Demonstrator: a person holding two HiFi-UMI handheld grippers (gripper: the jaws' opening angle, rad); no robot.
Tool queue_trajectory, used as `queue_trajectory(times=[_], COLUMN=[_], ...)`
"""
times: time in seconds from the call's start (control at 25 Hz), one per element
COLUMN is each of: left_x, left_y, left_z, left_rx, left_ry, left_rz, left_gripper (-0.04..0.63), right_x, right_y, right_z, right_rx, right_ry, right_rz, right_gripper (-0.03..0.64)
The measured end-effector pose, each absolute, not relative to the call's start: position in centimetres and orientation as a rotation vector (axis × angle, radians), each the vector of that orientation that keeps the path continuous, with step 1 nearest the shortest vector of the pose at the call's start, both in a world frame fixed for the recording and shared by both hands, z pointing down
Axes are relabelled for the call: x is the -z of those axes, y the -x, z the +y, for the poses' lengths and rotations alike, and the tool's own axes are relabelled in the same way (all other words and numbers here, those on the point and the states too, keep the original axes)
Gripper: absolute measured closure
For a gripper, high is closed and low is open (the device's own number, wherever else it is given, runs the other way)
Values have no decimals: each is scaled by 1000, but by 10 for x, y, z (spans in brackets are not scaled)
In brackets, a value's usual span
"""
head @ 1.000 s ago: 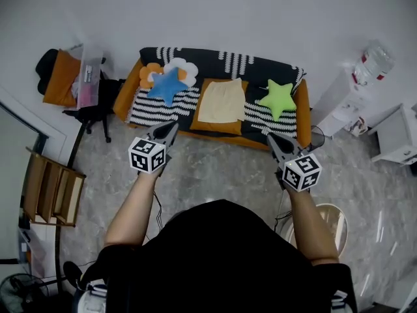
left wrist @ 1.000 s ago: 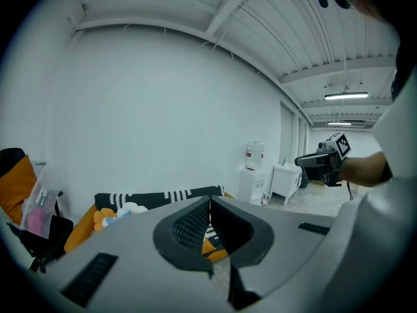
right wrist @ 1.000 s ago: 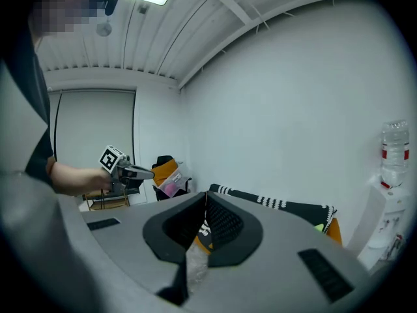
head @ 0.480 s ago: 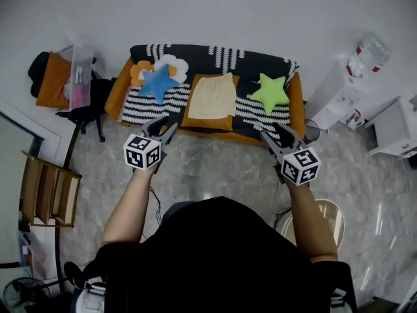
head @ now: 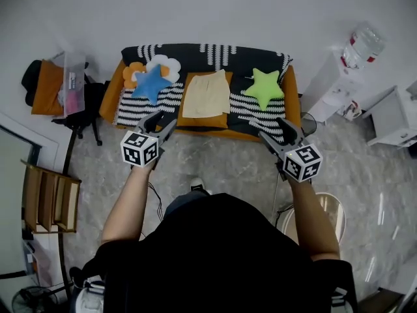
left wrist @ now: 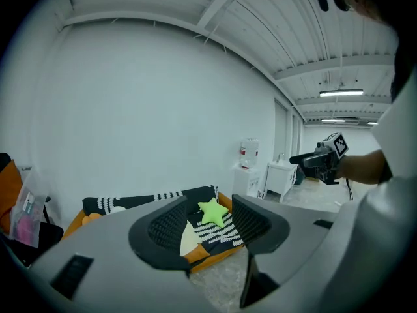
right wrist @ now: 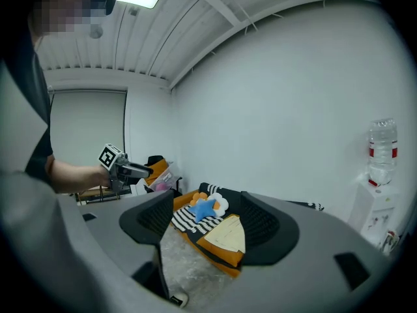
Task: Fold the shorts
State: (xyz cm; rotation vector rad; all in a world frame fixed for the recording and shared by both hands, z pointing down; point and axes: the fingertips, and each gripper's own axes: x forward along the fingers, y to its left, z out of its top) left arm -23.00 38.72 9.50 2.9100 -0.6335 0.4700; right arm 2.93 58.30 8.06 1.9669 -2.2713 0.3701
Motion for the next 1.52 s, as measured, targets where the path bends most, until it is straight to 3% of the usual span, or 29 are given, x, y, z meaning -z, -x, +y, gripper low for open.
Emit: queue_trajectory(times=[0.8, 1.52], left_x=[-135, -159], left_y=[191, 135], left_z=[297, 182], left_rx=[-516, -586], left_ry=[-2875, -2859], left_rz=[-552, -421], left_gripper=[348, 342], right_x=[-108, -124], right_y=[-54, -100], right_z=[496, 393], right_rx=[-469, -548], right_ry=[-1972, -2087], right_rz=[-2218, -2136], right_gripper=[232, 221])
